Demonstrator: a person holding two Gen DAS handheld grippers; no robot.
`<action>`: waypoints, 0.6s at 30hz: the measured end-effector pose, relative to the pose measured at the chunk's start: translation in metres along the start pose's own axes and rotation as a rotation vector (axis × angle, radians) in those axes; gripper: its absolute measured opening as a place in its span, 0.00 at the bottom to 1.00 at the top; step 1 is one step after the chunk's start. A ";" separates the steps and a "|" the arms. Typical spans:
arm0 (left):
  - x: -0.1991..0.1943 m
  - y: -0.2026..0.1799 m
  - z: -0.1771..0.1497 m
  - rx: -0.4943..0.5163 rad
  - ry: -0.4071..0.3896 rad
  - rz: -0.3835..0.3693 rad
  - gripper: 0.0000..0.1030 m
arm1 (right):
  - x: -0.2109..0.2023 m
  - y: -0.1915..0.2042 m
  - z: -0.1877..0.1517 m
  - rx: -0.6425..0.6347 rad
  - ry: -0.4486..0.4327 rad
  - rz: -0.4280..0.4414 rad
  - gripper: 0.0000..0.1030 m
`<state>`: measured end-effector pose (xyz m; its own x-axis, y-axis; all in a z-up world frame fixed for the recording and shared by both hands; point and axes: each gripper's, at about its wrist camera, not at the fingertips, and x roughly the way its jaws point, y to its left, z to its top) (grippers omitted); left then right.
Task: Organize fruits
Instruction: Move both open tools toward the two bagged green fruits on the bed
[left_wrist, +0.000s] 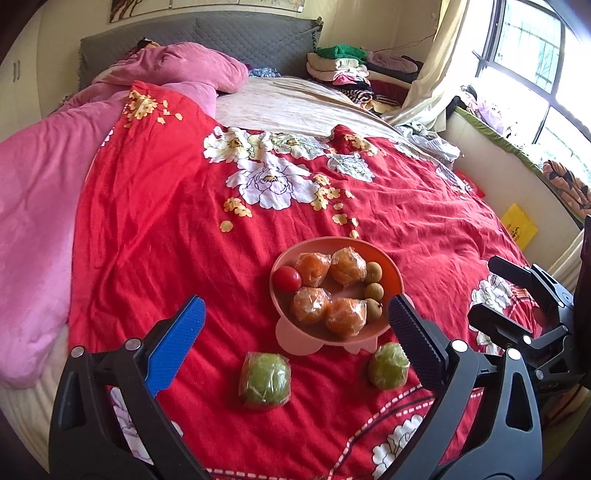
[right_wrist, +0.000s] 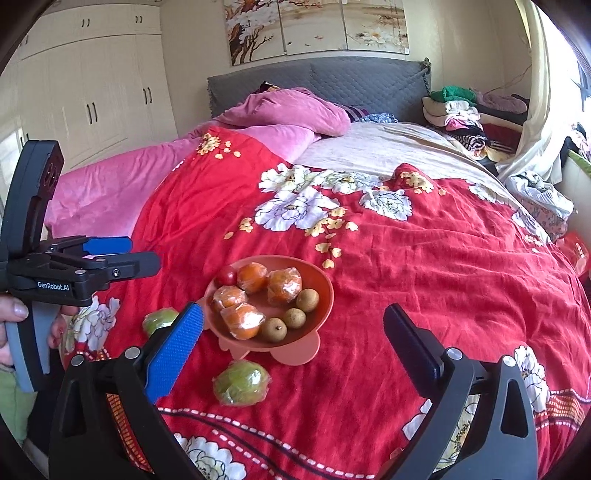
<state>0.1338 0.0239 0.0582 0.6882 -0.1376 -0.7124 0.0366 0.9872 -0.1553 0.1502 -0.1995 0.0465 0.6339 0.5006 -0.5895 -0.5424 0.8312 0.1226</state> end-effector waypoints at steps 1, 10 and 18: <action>-0.001 0.000 -0.002 0.000 0.000 0.001 0.90 | -0.001 0.001 0.000 -0.002 0.001 0.001 0.95; -0.008 0.000 -0.016 0.004 0.003 0.008 0.90 | -0.005 0.012 -0.010 -0.016 0.017 0.009 0.95; -0.011 0.000 -0.030 0.003 0.008 0.014 0.90 | -0.010 0.021 -0.017 -0.029 0.026 0.012 0.95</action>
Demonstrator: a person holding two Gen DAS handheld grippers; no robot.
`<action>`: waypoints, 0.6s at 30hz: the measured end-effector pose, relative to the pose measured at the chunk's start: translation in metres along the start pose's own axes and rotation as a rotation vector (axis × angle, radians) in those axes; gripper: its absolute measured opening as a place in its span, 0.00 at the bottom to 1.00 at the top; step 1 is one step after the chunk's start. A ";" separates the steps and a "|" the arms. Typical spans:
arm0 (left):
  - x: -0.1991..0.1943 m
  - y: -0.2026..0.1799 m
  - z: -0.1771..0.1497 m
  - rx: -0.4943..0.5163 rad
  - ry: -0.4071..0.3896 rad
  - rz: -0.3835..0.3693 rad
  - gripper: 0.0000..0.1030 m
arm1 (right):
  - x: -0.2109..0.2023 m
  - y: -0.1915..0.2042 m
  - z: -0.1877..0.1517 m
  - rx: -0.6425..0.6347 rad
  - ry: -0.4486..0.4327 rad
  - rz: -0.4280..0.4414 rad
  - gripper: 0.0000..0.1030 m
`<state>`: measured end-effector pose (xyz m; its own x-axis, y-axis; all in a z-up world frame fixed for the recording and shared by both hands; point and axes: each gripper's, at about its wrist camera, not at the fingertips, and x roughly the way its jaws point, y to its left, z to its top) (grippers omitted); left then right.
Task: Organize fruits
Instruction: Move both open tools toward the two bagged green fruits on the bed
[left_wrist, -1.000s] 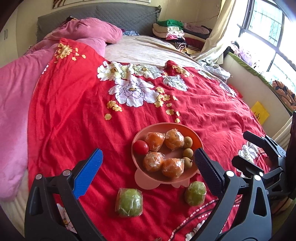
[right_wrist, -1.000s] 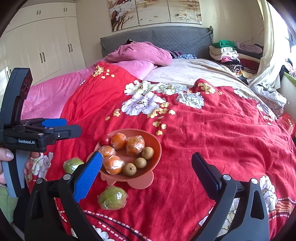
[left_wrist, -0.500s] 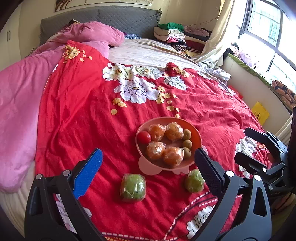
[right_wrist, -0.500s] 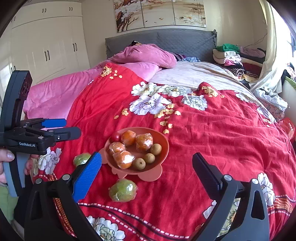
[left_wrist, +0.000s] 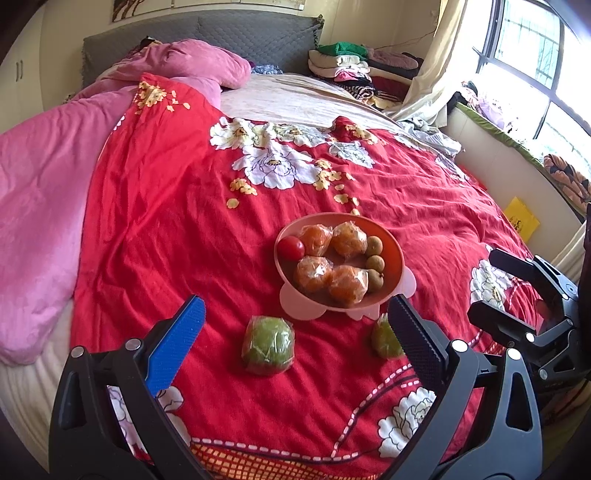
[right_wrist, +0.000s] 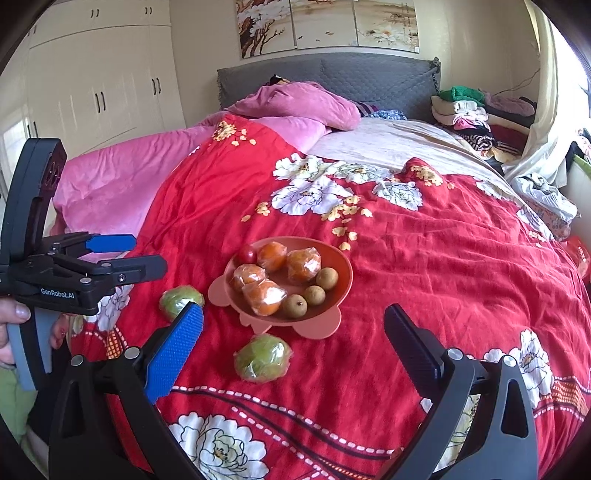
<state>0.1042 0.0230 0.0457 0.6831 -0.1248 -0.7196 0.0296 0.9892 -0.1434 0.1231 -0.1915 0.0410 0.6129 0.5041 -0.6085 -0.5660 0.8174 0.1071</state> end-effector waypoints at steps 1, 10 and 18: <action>0.000 0.000 -0.002 0.001 0.001 0.000 0.90 | 0.000 0.000 0.000 0.000 0.001 -0.002 0.95; 0.001 -0.003 -0.012 0.009 0.014 -0.004 0.90 | -0.001 0.003 -0.007 0.001 0.019 -0.003 0.95; -0.001 0.000 -0.019 0.006 0.020 0.002 0.90 | 0.000 0.006 -0.018 -0.003 0.043 -0.002 0.95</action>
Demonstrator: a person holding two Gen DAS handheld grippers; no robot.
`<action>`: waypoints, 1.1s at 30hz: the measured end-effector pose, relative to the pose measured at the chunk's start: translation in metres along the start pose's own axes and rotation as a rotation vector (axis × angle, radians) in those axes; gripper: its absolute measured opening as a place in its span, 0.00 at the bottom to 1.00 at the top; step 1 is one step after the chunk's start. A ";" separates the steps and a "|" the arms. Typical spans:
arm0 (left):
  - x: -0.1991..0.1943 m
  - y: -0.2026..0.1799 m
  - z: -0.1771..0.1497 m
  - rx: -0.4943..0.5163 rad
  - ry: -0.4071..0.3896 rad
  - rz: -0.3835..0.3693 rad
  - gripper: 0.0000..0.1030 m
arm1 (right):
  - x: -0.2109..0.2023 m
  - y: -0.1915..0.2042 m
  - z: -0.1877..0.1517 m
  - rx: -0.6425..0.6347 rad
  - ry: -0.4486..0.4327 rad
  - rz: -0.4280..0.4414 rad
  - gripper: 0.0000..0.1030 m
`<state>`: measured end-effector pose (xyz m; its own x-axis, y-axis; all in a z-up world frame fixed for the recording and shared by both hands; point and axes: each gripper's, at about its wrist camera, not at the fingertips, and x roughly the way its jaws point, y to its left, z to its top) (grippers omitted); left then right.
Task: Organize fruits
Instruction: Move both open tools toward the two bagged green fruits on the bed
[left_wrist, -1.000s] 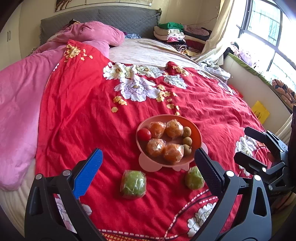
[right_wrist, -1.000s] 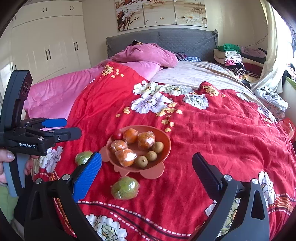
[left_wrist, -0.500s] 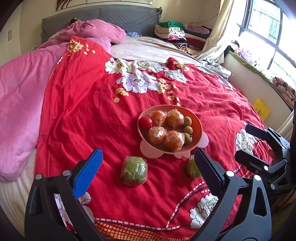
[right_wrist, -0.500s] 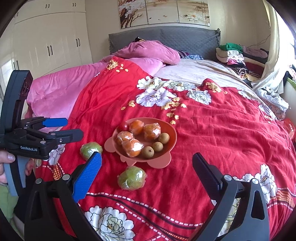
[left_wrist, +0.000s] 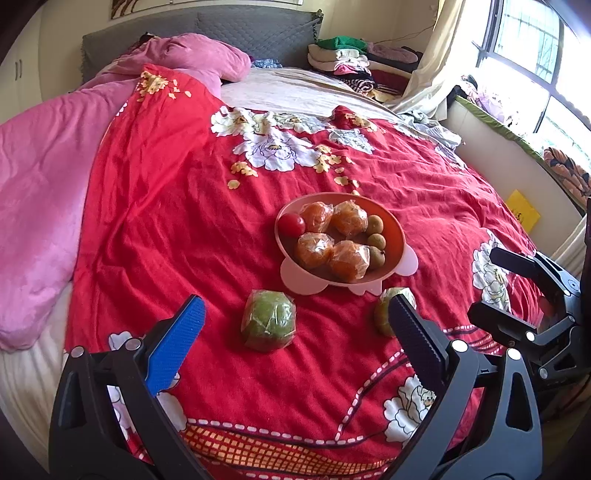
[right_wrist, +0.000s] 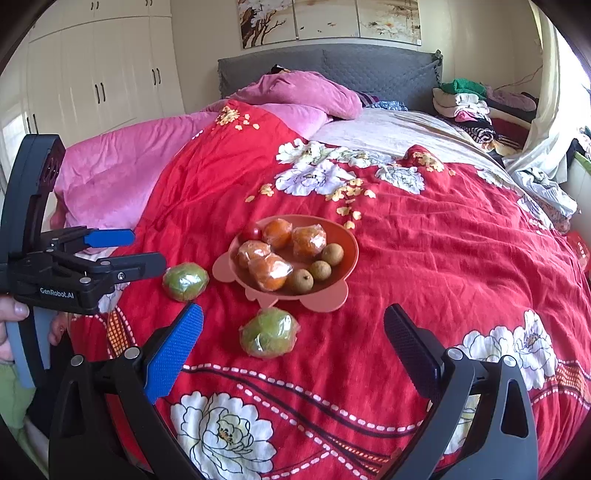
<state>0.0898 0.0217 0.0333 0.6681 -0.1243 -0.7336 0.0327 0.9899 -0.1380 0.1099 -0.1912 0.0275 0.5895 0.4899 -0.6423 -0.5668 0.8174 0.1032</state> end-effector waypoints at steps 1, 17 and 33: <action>0.000 0.000 -0.001 0.000 0.001 0.001 0.90 | 0.001 0.000 -0.001 -0.001 0.005 0.000 0.95; 0.006 0.010 -0.017 -0.006 0.036 0.011 0.90 | 0.016 0.007 -0.016 -0.013 0.059 0.008 0.95; 0.029 0.020 -0.025 -0.025 0.088 0.014 0.90 | 0.040 0.004 -0.024 -0.007 0.111 0.014 0.95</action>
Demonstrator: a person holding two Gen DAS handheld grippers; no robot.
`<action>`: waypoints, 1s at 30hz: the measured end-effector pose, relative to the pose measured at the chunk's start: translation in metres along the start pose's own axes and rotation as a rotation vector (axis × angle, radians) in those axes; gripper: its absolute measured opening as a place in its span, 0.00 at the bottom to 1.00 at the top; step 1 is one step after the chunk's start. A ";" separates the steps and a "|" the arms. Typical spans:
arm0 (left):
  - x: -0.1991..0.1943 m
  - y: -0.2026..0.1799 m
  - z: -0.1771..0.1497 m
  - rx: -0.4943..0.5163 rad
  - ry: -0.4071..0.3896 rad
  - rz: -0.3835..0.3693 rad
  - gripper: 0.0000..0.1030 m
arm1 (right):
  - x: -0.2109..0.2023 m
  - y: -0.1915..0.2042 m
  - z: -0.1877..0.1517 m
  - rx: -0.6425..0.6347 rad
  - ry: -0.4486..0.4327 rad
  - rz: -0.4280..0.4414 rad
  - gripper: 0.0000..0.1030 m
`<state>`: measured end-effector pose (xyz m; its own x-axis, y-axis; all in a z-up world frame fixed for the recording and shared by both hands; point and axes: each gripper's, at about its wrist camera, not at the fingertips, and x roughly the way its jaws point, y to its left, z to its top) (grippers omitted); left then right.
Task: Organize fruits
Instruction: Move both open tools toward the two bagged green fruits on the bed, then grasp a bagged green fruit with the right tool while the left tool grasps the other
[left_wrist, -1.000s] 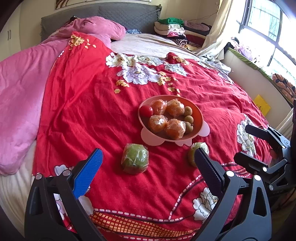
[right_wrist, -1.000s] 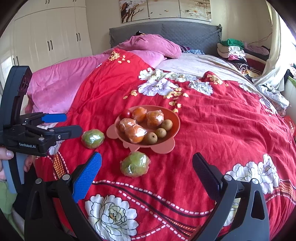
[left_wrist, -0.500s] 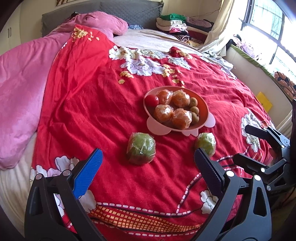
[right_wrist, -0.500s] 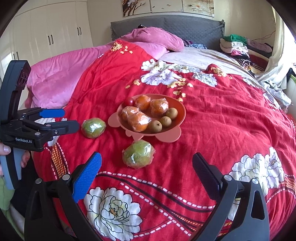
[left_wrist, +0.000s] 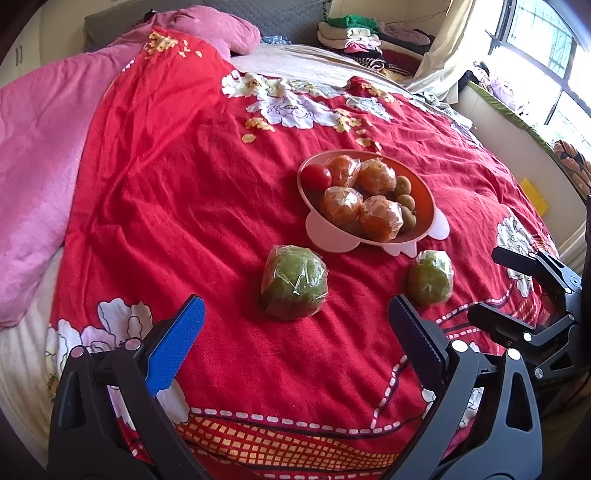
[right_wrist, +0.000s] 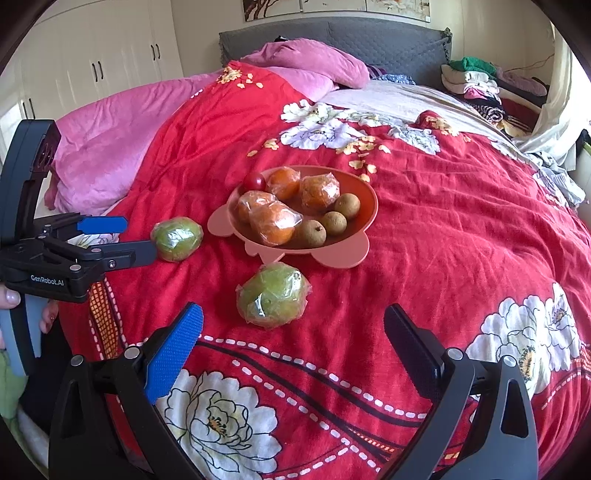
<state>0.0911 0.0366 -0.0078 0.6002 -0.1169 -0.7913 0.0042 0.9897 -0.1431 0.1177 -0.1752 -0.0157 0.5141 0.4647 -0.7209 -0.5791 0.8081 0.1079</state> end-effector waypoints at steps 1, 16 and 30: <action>0.002 0.001 0.000 -0.001 0.003 -0.001 0.90 | 0.001 0.000 0.000 0.000 0.002 0.000 0.95; 0.021 0.012 0.003 -0.032 0.023 -0.011 0.90 | 0.025 -0.006 0.000 -0.001 0.031 -0.005 0.95; 0.032 0.010 0.011 -0.026 0.029 -0.059 0.62 | 0.059 0.013 0.005 -0.092 0.070 0.046 0.52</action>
<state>0.1188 0.0435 -0.0278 0.5764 -0.1772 -0.7977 0.0179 0.9787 -0.2044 0.1439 -0.1356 -0.0535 0.4421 0.4717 -0.7629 -0.6587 0.7481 0.0808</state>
